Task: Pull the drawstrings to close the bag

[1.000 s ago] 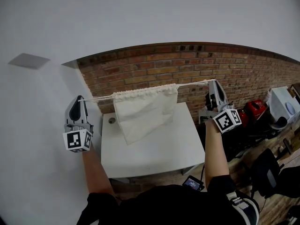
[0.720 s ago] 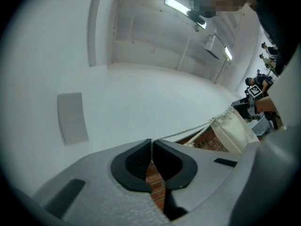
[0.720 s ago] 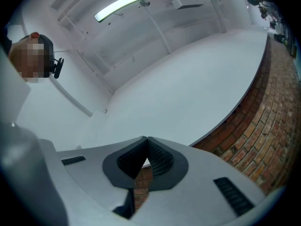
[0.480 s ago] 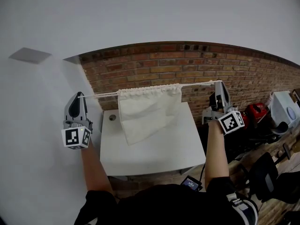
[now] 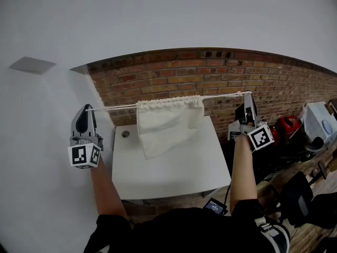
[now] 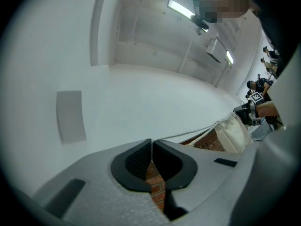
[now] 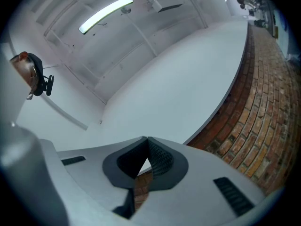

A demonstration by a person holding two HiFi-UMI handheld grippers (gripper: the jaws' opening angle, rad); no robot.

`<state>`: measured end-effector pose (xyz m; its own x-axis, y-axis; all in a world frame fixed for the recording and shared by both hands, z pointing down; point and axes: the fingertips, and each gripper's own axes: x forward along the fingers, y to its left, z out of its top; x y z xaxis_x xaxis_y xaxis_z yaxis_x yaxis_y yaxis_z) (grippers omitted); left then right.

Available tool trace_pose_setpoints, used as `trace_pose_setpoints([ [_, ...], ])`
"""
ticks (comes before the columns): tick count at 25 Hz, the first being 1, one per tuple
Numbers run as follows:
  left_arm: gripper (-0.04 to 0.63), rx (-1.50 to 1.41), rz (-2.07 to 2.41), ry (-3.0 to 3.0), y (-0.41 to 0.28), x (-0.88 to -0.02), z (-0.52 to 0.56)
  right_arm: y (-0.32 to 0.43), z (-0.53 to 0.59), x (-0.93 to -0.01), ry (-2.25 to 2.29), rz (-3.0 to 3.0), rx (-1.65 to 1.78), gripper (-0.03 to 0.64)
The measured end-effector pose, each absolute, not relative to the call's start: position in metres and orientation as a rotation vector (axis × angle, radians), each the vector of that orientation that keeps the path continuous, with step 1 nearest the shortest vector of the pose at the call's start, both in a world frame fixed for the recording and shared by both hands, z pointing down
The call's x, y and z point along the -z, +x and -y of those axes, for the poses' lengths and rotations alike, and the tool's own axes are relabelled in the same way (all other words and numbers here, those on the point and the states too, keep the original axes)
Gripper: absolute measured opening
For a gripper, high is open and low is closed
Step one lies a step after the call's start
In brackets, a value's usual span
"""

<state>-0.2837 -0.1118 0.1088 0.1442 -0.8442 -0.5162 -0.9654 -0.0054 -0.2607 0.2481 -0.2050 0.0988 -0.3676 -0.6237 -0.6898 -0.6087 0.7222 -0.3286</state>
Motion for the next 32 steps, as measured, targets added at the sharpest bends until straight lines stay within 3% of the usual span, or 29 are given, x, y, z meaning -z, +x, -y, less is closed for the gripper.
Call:
trace_pose_setpoints([
  [32,0.02,-0.279,-1.756,-1.865,-0.316,-0.111,0.11,0.255,0.217,-0.109,-0.927,-2.061,0.071,0.005],
])
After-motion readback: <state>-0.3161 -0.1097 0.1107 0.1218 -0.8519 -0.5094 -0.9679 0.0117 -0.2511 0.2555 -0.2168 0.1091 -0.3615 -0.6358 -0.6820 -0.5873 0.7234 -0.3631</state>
